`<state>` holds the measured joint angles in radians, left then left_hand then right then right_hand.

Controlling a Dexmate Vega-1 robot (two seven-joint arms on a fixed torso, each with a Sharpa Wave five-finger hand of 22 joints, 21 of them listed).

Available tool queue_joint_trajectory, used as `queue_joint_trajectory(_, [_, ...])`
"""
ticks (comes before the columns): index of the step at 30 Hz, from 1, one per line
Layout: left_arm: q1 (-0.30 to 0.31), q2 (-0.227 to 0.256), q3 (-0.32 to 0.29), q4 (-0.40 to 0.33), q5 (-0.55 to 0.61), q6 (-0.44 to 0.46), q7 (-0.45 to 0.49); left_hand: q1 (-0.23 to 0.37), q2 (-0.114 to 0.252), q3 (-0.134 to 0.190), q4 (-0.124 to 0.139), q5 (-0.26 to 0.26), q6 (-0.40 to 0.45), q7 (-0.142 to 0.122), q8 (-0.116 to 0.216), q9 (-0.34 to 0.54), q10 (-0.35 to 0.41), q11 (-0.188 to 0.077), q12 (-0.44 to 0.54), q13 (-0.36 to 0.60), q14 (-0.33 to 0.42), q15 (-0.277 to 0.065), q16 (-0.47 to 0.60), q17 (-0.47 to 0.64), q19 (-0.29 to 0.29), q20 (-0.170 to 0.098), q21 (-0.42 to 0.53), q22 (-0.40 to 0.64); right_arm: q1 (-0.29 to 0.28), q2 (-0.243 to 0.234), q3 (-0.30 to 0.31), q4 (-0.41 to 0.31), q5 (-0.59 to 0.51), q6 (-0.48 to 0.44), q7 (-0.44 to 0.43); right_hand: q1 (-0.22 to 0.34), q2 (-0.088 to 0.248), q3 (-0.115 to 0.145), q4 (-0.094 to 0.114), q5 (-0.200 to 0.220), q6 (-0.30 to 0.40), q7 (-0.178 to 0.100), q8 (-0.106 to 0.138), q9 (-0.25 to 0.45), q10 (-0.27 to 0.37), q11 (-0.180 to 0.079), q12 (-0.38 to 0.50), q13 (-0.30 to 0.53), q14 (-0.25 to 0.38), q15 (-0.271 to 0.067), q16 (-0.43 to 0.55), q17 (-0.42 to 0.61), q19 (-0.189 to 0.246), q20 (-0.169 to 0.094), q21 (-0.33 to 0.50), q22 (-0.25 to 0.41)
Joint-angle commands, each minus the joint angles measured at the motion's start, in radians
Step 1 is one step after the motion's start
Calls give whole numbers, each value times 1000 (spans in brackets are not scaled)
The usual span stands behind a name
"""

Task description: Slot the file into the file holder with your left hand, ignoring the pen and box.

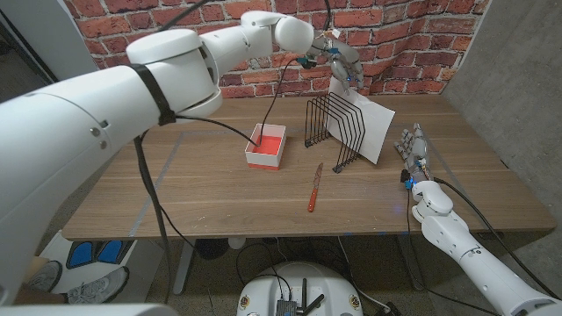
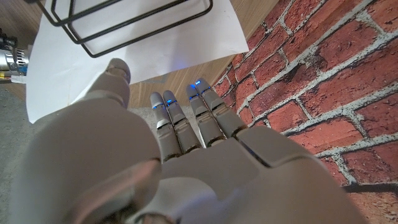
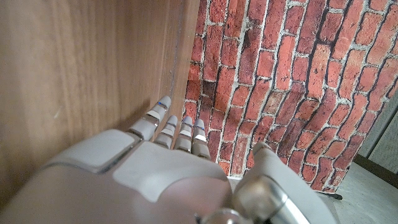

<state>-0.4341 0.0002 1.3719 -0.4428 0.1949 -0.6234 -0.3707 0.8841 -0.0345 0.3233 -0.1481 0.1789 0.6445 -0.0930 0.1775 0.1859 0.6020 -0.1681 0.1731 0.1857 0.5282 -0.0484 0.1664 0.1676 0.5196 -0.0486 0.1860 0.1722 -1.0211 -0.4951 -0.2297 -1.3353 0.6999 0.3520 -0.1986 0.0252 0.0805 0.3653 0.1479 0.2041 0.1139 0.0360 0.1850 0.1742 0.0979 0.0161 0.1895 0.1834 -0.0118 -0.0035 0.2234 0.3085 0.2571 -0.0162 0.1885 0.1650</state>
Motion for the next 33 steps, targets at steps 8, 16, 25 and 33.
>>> queue_joint_trajectory(8, [3, 20, -39, 0, -35, -27, -42, -30, 12, -20, 7, -3, -45, 13, 3, 0, -53, 27, 2, -1, -61, -81, 2, -1, -41, -109, -8, -2, -6, -7, 1, -10, -4, 1, 2, -5, 48, 5, 3, 9, 6, 0, 2, 2, 6, -4, 3, 4, 1, 2, 0, 4, 3, 6, 1, 4])
queue_joint_trajectory(16, [12, 30, -74, 7, -67, -26, -65, -54, 15, -34, 12, -4, -67, 22, 4, -1, -97, 47, 0, -2, -99, -58, 1, -1, -70, -99, -9, -3, -13, -13, 2, -21, -4, -5, 0, -5, 47, 4, 3, 8, 5, -1, 2, 2, 5, -4, 3, 4, 1, 3, 0, 4, 0, 6, 0, 4])
queue_joint_trajectory(25, [3, 9, -84, 74, -69, -59, -55, -71, 30, -39, 17, -4, -91, 31, 3, -2, -131, 64, 1, -3, -131, -47, 1, 0, -97, -90, -9, -2, -12, -17, 2, -25, -4, -10, 2, -5, 47, 4, 4, 8, 4, -1, 2, 2, 5, -3, 2, 4, 0, 3, 0, 4, -1, 5, 0, 4])
queue_joint_trajectory(33, [13, 25, -116, 76, -99, -75, -99, -99, 42, -49, 21, -5, -132, 40, 0, -2, -184, 80, 0, -4, -173, -27, 1, -1, -137, -81, -10, -3, -6, -18, 0, -23, -5, -14, 5, -6, 47, 4, 4, 8, 4, -1, 2, 2, 5, -3, 3, 4, -1, 3, 0, 5, -1, 4, 0, 4])
